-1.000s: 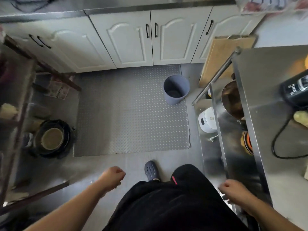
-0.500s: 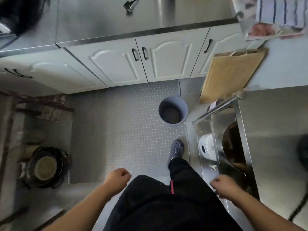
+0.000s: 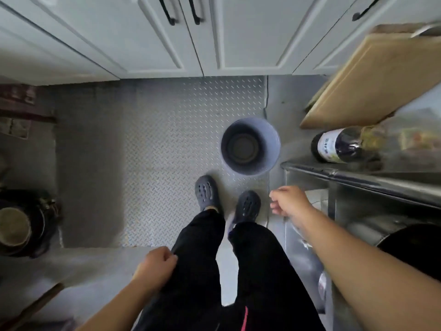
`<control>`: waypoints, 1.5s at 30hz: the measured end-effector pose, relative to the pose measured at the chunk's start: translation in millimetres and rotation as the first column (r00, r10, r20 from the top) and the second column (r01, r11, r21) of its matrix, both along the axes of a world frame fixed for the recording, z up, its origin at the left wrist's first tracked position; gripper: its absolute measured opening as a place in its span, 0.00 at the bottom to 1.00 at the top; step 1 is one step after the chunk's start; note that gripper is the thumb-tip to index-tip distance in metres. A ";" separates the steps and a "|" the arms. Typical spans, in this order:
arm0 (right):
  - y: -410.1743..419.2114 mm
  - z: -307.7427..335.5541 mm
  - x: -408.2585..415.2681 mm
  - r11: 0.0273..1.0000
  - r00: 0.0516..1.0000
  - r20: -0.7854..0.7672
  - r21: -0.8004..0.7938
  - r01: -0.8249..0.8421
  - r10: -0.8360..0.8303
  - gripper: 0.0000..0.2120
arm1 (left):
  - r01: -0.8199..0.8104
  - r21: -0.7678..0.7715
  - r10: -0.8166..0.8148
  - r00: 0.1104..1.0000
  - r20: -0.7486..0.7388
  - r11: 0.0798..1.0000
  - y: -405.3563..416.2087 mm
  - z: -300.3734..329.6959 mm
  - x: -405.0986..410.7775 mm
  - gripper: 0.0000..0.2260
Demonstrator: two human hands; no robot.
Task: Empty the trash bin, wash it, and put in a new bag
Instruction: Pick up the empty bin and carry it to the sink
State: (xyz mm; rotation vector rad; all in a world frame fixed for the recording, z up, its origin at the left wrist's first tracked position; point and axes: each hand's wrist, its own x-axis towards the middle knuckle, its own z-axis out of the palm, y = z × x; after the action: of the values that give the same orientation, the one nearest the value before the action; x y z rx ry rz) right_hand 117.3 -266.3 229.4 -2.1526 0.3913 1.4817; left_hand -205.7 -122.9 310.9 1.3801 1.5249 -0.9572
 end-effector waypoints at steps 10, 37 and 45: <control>37.1 -229.8 8.9 0.871 0.866 -0.111 -0.127 0.475 -0.488 0.08 | -0.130 -0.044 0.128 0.991 -0.045 0.990 20.4 -167.7 -19.8 0.09; 62.9 42.8 -0.4 0.993 0.968 0.247 -0.097 0.071 -0.045 0.03 | -0.053 -0.051 0.054 0.998 0.026 0.997 -18.8 44.2 -82.8 0.06; 61.9 130.8 16.0 0.921 0.874 0.295 -0.176 -0.348 0.387 0.09 | -0.367 0.053 0.361 0.927 0.103 0.929 -57.3 134.6 -105.8 0.07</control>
State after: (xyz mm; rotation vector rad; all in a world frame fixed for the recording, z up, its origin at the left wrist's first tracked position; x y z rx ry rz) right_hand 133.3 -204.4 360.3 -2.6227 -0.0587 1.2732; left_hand -311.5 -180.2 445.5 1.1163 1.6836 -0.6057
